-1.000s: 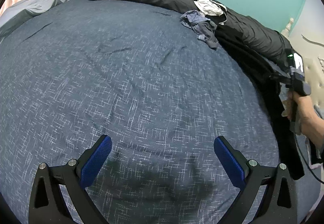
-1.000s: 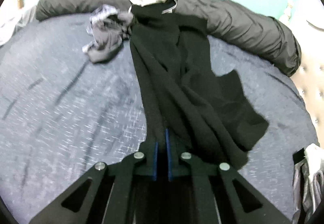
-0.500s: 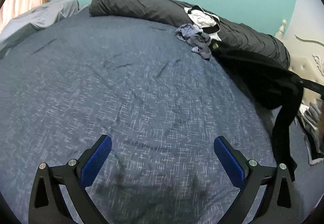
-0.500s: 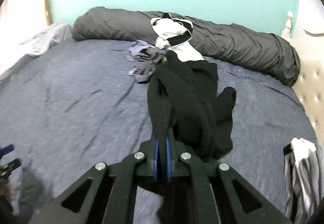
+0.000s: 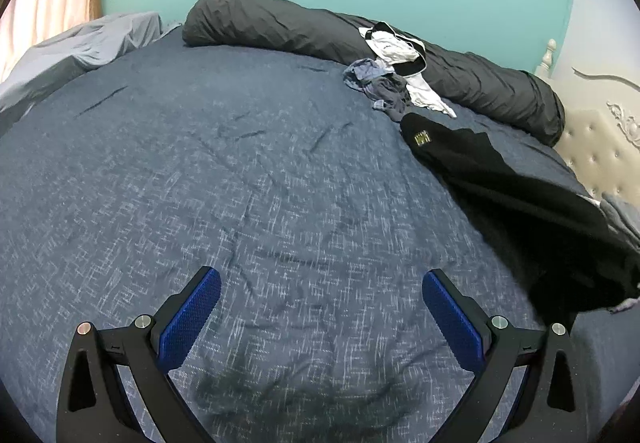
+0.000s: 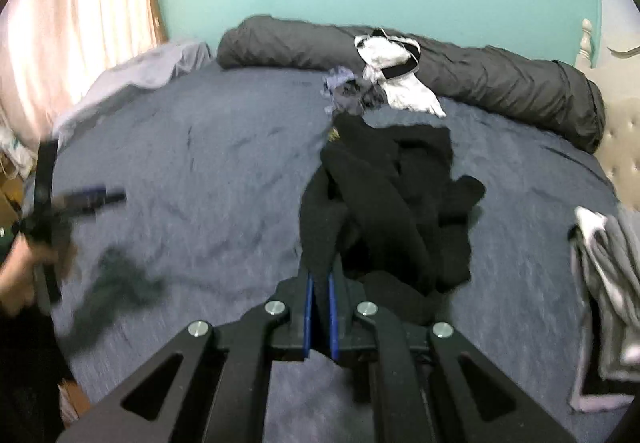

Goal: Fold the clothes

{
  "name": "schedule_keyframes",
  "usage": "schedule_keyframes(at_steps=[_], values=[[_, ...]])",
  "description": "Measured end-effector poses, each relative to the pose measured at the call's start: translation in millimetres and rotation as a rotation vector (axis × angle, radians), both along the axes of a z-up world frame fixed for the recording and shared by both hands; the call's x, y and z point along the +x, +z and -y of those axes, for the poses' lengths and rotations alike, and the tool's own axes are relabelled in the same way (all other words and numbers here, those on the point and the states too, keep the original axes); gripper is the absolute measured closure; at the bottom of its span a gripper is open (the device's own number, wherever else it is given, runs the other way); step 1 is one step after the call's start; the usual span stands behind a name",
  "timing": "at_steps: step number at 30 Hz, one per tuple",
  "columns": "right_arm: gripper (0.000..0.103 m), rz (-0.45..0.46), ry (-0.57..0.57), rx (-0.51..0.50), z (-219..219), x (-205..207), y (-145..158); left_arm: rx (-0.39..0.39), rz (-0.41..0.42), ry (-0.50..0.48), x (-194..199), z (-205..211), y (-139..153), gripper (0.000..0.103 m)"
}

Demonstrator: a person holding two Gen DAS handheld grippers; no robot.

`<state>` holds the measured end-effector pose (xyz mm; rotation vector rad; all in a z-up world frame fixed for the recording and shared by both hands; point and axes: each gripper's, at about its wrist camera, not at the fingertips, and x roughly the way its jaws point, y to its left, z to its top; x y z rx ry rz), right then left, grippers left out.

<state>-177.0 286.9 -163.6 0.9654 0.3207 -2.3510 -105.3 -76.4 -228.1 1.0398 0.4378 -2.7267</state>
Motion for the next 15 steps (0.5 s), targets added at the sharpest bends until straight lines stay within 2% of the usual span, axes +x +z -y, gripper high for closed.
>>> schedule_keyframes(at_steps=[8, 11, 15], values=[[0.094, 0.081, -0.127, 0.065, -43.1, -2.6, -27.7, 0.021, 0.004, 0.003, -1.0, 1.4, -2.7, 0.0], [0.067, 0.113, -0.163, 0.062, -50.3, -6.1, -26.1, 0.024, 0.0, 0.001, -3.3, 2.9, -1.5, 0.0], [0.064, 0.12, -0.162, 0.028, -58.9, -1.8, -11.6, 0.025, -0.004, -0.001, -7.4, 5.4, -0.1, 0.0]])
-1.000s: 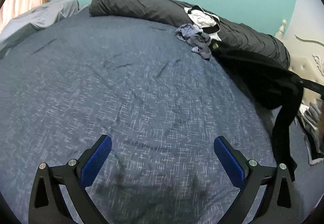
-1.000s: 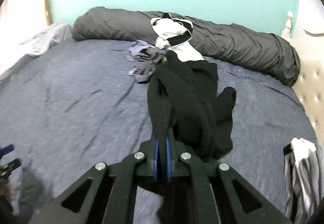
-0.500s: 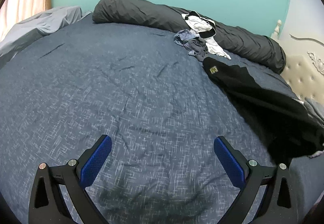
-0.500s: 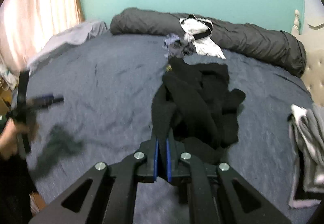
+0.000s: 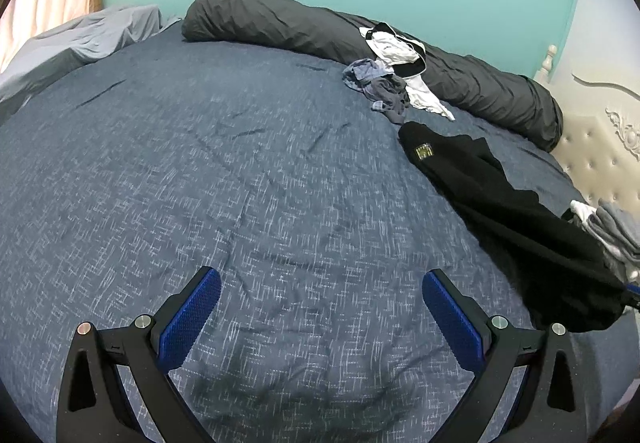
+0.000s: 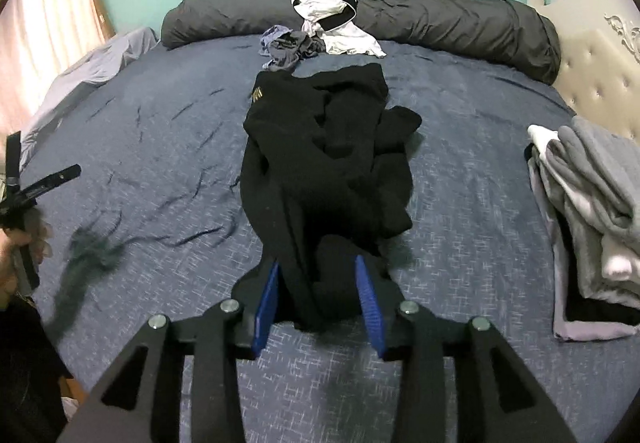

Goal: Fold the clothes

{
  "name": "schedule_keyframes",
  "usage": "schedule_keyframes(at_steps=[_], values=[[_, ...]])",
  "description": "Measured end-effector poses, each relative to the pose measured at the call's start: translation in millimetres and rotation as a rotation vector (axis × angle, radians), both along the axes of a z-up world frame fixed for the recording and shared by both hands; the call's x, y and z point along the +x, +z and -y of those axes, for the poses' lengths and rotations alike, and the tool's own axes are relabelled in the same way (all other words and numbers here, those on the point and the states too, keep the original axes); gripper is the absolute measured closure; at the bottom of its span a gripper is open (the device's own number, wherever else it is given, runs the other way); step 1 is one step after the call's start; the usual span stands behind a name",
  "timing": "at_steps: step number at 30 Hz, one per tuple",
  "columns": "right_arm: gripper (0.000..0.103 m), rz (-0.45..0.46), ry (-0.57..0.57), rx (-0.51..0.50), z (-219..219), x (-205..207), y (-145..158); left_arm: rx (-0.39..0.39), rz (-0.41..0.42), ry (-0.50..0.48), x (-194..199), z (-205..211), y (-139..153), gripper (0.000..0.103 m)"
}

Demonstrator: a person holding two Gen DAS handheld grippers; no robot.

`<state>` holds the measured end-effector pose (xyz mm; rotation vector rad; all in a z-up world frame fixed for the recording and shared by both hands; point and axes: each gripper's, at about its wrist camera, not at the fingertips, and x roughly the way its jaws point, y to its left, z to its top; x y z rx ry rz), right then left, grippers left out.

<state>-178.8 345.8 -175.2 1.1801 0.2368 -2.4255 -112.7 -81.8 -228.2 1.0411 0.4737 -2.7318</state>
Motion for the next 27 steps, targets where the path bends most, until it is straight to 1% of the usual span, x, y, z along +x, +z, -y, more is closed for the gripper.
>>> schedule_keyframes(at_steps=[2, 6, 8, 10, 13, 16, 18, 21, 27], values=[[0.064, -0.003, 0.004, -0.016, -1.6, 0.9, 7.6, 0.001, 0.0, -0.006, -2.7, -0.6, 0.2, 0.0], [0.064, -0.009, 0.023, -0.101, 1.0, 1.6, 28.5, 0.012, 0.004, -0.011, -6.5, 0.1, -1.5, 0.0], [0.063, -0.008, 0.039, -0.089, 9.6, -1.4, 31.3, 0.012, 0.006, -0.014, -8.3, 0.3, -2.0, 0.0], [0.055, 0.01, 0.044, -0.079, 26.1, -13.1, 27.1, 0.008, 0.008, -0.019, -9.9, 0.2, -2.7, 0.0], [0.048, 0.042, 0.05, -0.074, 53.6, -33.5, 18.1, 0.006, 0.011, -0.022, -11.9, 1.1, -4.0, 0.0], [0.045, 0.093, 0.05, -0.068, 84.0, -60.0, 3.2, 0.01, 0.015, -0.016, -13.4, 4.5, -5.8, 0.0], [0.044, 0.108, 0.055, -0.05, 108.0, -78.5, -4.3, 0.01, 0.02, -0.015, -14.9, 5.9, -7.8, 0.0], [0.038, 0.125, 0.069, -0.031, 139.0, -102.2, -11.8, 0.014, 0.025, -0.012, -17.7, 9.0, -10.3, 0.0], [0.037, 0.131, 0.104, 0.036, 195.1, -144.2, -32.0, 0.016, 0.027, 0.006, -28.1, 20.5, -9.5, 0.0]])
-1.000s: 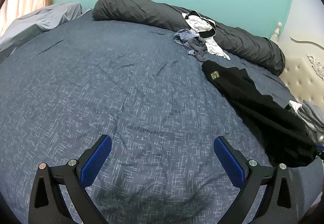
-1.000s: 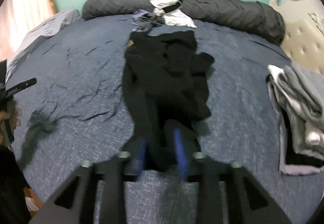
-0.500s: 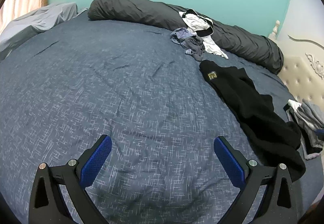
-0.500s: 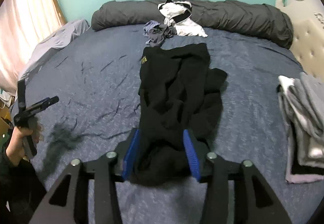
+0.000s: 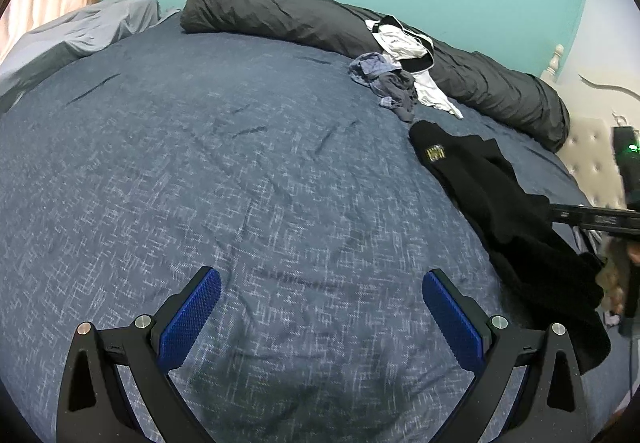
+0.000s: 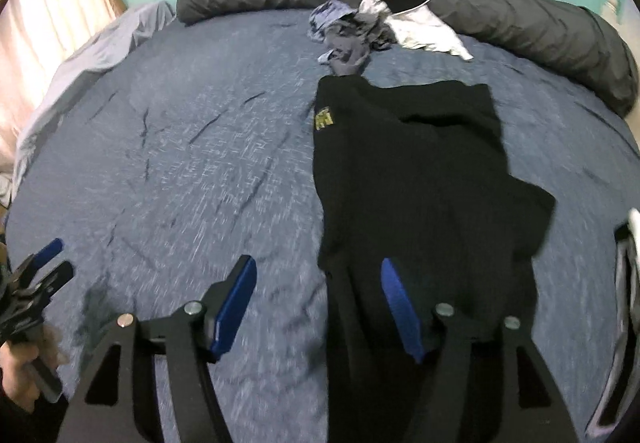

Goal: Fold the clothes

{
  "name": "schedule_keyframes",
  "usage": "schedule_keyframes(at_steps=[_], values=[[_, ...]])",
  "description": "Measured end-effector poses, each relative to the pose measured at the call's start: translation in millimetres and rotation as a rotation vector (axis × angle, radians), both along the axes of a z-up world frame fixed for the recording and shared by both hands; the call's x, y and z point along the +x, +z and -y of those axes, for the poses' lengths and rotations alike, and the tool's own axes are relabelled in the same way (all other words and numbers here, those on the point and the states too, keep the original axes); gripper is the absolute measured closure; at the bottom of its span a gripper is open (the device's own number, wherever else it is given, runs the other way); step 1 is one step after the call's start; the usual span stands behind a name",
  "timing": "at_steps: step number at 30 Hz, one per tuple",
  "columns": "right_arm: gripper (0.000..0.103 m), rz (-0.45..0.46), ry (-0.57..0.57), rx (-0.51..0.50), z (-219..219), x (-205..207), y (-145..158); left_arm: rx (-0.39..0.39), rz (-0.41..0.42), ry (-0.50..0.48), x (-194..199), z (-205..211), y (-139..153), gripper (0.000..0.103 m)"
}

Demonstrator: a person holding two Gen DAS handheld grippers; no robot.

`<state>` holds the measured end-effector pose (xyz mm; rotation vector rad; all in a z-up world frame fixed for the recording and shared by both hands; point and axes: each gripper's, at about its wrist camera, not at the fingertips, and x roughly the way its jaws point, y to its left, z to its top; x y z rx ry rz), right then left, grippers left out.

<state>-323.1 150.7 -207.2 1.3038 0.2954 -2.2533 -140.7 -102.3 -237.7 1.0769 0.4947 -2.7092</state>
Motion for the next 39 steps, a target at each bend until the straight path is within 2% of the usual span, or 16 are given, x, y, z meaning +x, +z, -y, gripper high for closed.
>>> schedule_keyframes(at_steps=[8, 18, 20, 22, 24, 25, 27, 31, 39], values=[[0.037, -0.004, -0.022, 0.11, 42.0, -48.3, -47.5, 0.008, 0.005, 0.011, -13.7, 9.1, -2.5, 0.0], [0.037, -0.01, -0.115, 0.185, 59.3, -89.2, -94.6, 0.026, 0.028, 0.009, -20.3, 16.3, -10.7, 0.0], [0.043, -0.003, -0.129, 0.187, 58.2, -93.1, -99.9, 0.03, 0.031, 0.011, -20.7, 18.9, -12.0, 0.0], [0.062, 0.005, -0.139, 0.18, 56.2, -96.3, -104.3, 0.031, 0.032, 0.014, -19.9, 21.4, -12.4, 0.0], [0.073, 0.006, -0.14, 0.163, 53.9, -97.0, -104.9, 0.031, 0.033, 0.019, -18.5, 24.0, -12.9, 0.0], [0.082, 0.001, -0.137, 0.156, 53.4, -96.0, -103.3, 0.032, 0.034, 0.022, -17.8, 25.0, -13.3, 0.0], [0.089, -0.016, -0.128, 0.141, 53.3, -92.2, -97.7, 0.034, 0.036, 0.025, -16.5, 26.9, -13.6, 0.0], [0.091, -0.053, -0.065, 0.052, 53.1, -72.3, -69.9, 0.049, 0.034, 0.034, -12.1, 32.4, -13.2, 0.0], [0.092, -0.099, 0.068, -0.107, 71.7, -14.3, 9.9, 0.041, 0.007, 0.075, 11.1, 45.6, -2.8, 0.0]])
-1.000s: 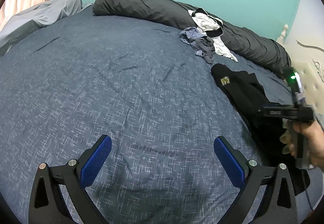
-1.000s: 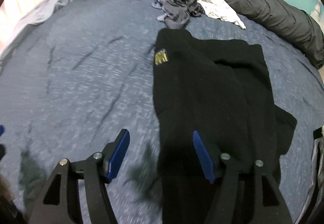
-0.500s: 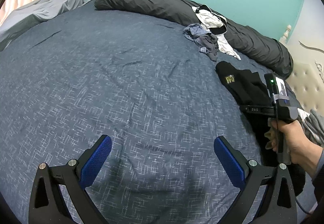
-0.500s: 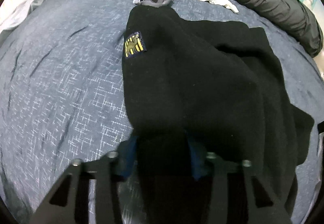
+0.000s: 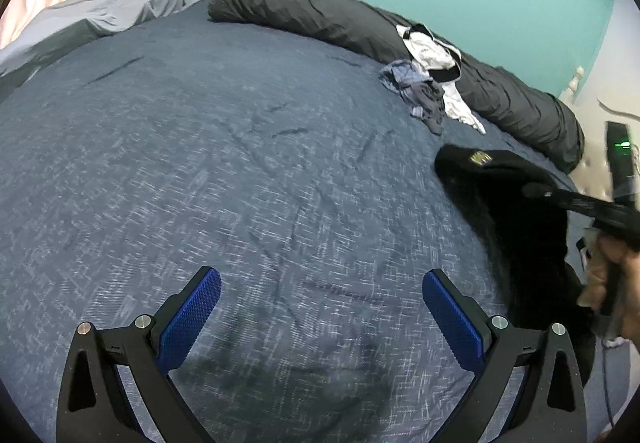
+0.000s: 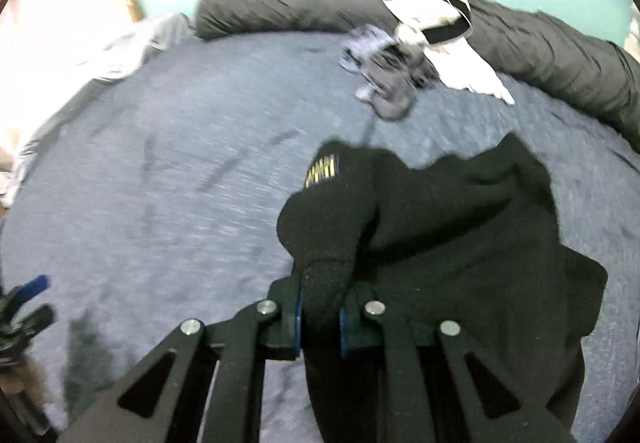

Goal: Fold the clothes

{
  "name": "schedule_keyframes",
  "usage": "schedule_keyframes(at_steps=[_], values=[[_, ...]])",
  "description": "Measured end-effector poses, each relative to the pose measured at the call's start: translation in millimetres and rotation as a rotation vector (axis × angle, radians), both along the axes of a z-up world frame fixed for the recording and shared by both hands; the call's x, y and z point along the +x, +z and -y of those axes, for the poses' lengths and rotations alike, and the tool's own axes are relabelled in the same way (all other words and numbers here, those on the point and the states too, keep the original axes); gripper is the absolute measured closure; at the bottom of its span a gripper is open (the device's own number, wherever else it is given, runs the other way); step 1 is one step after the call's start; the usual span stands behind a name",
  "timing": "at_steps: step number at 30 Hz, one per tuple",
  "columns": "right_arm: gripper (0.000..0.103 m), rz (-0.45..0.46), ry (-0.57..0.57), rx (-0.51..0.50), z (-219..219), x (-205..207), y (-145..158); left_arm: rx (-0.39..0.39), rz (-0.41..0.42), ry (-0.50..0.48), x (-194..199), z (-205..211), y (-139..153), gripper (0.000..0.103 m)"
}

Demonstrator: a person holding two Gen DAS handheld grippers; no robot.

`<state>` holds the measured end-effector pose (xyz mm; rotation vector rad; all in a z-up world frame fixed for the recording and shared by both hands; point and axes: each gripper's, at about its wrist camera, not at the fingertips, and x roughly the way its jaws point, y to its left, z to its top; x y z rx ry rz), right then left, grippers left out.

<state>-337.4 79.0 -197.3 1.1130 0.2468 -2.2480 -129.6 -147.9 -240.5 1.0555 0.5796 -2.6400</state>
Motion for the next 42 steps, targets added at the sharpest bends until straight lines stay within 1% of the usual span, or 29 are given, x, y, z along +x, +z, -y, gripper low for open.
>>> schedule_keyframes(at_steps=[2, 5, 12, 15, 17, 19, 22, 24, 25, 26, 27, 28, 30, 33, 34, 36, 38, 42], values=[[0.092, 0.0, 0.034, -0.041, 4.5, 19.2, 19.7, -0.012, -0.01, 0.008, 10.3, 1.4, 4.3, 0.0], [0.092, -0.006, 0.106, -0.07, 12.6, 52.7, 42.1, -0.015, -0.018, 0.023, 28.9, 4.4, 9.5, 0.0], [0.092, 0.005, 0.23, -0.169, 31.4, 120.4, 74.6, 0.01, -0.037, 0.052, 65.7, 9.7, 23.5, 0.0], [0.092, 0.026, 0.263, -0.187, 39.0, 137.1, 74.8, 0.01, -0.044, 0.062, 76.3, 11.5, 29.3, 0.0], [0.092, 0.047, 0.253, -0.2, 40.7, 141.6, 65.7, 0.019, -0.044, 0.071, 81.9, 13.1, 31.0, 0.0], [0.091, 0.069, 0.228, -0.208, 41.5, 144.2, 49.3, 0.03, -0.041, 0.077, 85.9, 13.5, 29.8, 0.0], [0.09, 0.109, 0.19, -0.192, 44.9, 147.7, 23.1, 0.024, -0.028, 0.065, 86.2, 10.7, 25.1, 0.0], [0.084, 0.124, 0.176, -0.164, 49.0, 150.9, 6.9, 0.031, -0.018, 0.054, 84.6, 8.8, 20.3, 0.0], [0.078, 0.137, 0.176, -0.152, 49.9, 152.8, -0.6, 0.035, -0.015, 0.049, 83.4, 7.7, 17.7, 0.0], [0.076, 0.158, 0.183, -0.149, 48.9, 155.2, -7.4, 0.041, -0.013, 0.04, 81.8, 6.7, 14.8, 0.0], [0.071, 0.169, 0.185, -0.149, 46.9, 157.8, -11.9, 0.048, -0.008, 0.03, 79.8, 6.4, 11.6, 0.0], [0.061, 0.171, 0.183, -0.145, 44.5, 160.5, -15.0, 0.052, -0.001, 0.026, 77.7, 6.3, 8.4, 0.0], [0.048, 0.162, 0.161, -0.138, 35.3, 164.6, -16.7, 0.054, 0.022, 0.018, 73.6, 7.4, 1.8, 0.0], [0.046, 0.167, 0.119, -0.198, 3.0, 170.4, -15.4, 0.049, 0.039, 0.002, 67.5, 10.4, -2.4, 0.0], [0.043, 0.164, 0.095, -0.219, -10.7, 171.6, -15.3, 0.041, 0.042, -0.001, 65.4, 11.3, -2.6, 0.0], [0.041, 0.152, 0.047, -0.261, -41.7, 174.1, -15.4, 0.036, 0.05, -0.011, 59.0, 14.4, -2.1, 0.0], [0.04, 0.132, -0.009, -0.267, -72.9, 175.0, -15.9, 0.038, 0.052, -0.031, 51.0, 17.3, -1.2, 0.0], [0.039, 0.107, -0.121, -0.254, -130.2, 173.0, -16.1, 0.008, 0.074, -0.062, 28.5, 16.4, -2.1, 0.0]])
